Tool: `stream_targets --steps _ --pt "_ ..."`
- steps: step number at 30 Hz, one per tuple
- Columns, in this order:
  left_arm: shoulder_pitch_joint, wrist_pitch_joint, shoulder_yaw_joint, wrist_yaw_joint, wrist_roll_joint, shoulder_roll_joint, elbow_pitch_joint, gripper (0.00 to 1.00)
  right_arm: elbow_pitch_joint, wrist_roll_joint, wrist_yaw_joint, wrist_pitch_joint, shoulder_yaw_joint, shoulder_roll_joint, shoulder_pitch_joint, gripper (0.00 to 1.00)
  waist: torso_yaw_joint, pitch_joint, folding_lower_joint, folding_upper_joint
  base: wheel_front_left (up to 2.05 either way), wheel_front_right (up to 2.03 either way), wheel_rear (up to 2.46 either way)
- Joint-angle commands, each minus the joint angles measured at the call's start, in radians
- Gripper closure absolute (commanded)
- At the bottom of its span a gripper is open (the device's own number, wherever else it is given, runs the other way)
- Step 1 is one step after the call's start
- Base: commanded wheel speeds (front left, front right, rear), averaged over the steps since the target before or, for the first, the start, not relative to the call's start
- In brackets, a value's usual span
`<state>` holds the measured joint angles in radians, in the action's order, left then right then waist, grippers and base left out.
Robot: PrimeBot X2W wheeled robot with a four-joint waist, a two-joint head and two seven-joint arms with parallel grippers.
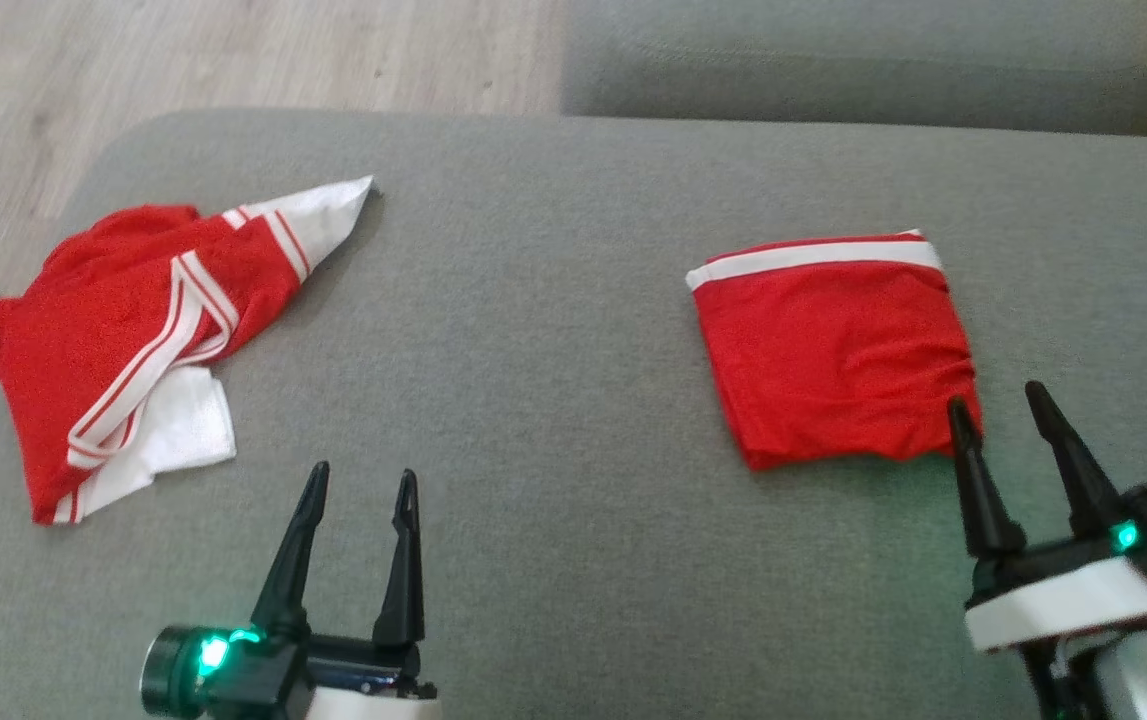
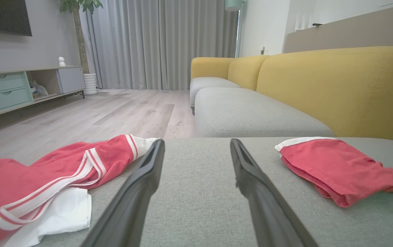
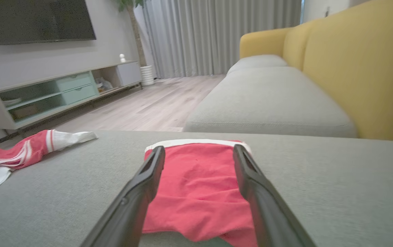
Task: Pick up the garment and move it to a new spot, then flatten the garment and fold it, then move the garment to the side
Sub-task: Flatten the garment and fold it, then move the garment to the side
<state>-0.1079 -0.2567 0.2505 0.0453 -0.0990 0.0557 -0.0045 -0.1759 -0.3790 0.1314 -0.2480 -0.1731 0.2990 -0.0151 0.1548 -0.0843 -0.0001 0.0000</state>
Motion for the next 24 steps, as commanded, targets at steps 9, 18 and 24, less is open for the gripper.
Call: stream_targets --steps 9,18,24 --pt "-0.030 -0.005 -0.062 0.001 0.027 -0.005 0.007 0.00 0.096 0.334 -0.001 -0.013 0.065 -0.181 0.136 0.00 -0.076 0.094 0.0001 0.0000 0.00 0.00 0.00" --pt "-0.057 -0.005 -0.096 0.011 0.002 -0.005 0.051 0.00 0.073 0.326 -0.001 -0.014 0.040 -0.215 0.171 0.00 -0.119 0.121 0.0001 0.0000 0.00 0.00 0.00" --pt "-0.056 -0.005 -0.104 0.011 -0.001 -0.005 0.075 0.00 0.055 0.316 -0.001 -0.014 0.038 -0.214 0.169 0.00 -0.133 0.128 0.0001 0.0000 0.00 0.00 0.00"
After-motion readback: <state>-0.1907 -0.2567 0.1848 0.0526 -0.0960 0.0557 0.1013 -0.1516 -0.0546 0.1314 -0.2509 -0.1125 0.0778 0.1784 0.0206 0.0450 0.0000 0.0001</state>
